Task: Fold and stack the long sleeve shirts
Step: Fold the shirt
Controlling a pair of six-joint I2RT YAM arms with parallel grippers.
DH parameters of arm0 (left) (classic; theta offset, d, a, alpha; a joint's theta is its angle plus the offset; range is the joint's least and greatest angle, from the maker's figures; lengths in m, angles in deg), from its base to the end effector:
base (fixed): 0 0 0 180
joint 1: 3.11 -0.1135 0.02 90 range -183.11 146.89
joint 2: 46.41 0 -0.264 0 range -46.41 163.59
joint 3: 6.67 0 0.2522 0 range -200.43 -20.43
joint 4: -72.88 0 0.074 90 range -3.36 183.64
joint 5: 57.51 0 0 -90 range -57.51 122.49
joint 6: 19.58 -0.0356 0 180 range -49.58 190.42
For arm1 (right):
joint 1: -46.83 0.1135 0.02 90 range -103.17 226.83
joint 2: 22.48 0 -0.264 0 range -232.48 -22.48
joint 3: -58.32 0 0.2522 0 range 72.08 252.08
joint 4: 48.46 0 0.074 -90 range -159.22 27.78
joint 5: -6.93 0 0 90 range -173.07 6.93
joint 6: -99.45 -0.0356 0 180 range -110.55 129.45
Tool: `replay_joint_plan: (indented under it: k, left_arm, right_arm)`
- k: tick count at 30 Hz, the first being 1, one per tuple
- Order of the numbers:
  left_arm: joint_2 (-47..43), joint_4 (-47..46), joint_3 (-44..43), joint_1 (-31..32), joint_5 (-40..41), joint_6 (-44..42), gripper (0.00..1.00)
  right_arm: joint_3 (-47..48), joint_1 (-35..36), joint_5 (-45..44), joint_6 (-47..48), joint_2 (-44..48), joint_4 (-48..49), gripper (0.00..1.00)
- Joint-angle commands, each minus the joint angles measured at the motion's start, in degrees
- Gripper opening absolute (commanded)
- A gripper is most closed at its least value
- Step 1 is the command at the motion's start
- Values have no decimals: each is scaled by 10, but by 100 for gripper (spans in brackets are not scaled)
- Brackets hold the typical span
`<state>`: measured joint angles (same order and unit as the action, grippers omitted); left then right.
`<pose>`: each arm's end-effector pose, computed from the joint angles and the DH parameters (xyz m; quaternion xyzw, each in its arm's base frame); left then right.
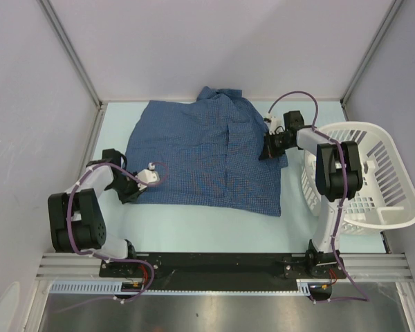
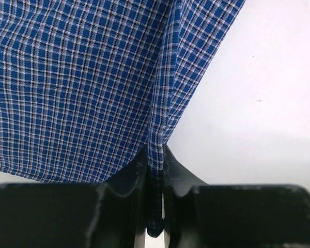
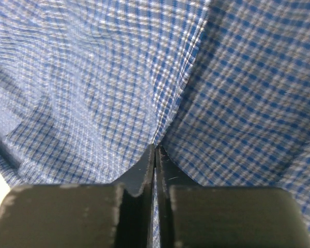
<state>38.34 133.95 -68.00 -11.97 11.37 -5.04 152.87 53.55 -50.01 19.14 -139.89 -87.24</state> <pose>0.2367 0.0239 0.1694 0.5465 0.8159 -0.1040 0.1579 0.4181 0.0688 0.1585 -0.2016 0.9100 0.2697 0.2419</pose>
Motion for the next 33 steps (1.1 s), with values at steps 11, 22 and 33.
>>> replay_joint_plan:
  k: [11, 22, 33]
  left_arm:
    - [-92, 37, 44, -14, -13, -60, 2]
    - [-222, 125, 115, -64, 15, -223, 0]
    - [-290, 154, 168, -65, 17, -303, 7]
  right_arm:
    - [-126, -14, 117, 15, 219, -29, 0]
    - [-230, 40, 128, 90, 573, -183, 0]
    - [-267, 187, 23, 107, 780, -243, 0]
